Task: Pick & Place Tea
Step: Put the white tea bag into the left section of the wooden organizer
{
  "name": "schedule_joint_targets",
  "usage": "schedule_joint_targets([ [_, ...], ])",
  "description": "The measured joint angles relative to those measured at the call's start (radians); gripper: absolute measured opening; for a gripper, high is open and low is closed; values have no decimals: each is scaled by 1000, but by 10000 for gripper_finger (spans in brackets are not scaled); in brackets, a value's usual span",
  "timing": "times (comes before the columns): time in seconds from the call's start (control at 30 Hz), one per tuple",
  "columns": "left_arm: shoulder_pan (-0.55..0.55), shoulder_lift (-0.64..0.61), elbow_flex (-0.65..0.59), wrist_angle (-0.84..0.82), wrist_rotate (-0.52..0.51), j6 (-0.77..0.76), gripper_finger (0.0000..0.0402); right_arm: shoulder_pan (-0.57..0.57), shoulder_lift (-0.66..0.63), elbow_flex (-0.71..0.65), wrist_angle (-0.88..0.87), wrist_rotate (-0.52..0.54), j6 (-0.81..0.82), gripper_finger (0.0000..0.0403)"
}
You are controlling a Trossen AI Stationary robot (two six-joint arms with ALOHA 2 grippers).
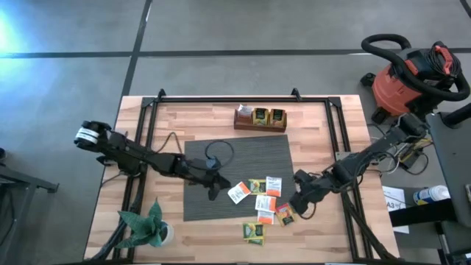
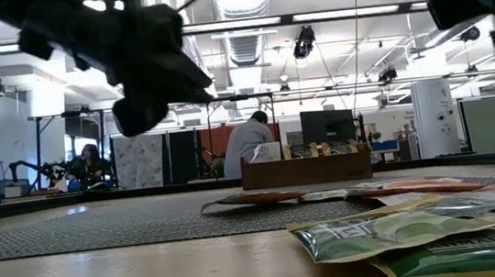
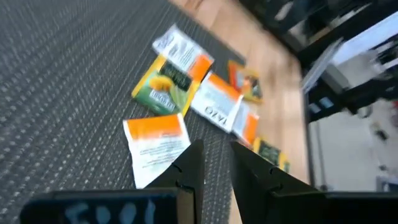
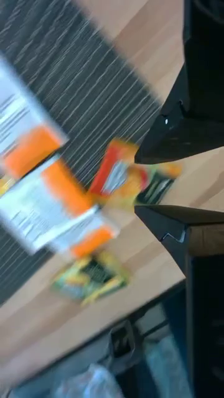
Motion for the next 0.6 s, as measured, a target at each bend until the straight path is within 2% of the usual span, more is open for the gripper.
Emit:
schedule_joint_targets([
  [0.2, 0, 190, 156, -132, 102, -93, 69, -1, 0, -5, 152, 171, -53, 116],
  [0.37, -36, 282, 239, -223, 217, -170, 69, -21, 27, -6, 295, 166, -96, 116],
  [0.47, -79, 295, 248, -239, 213, -204, 69, -30, 75, -3, 375, 154, -96, 116],
  [0.6, -125, 294, 239, -247, 139, -282, 69, -49, 172, 30, 386, 133, -97, 116],
])
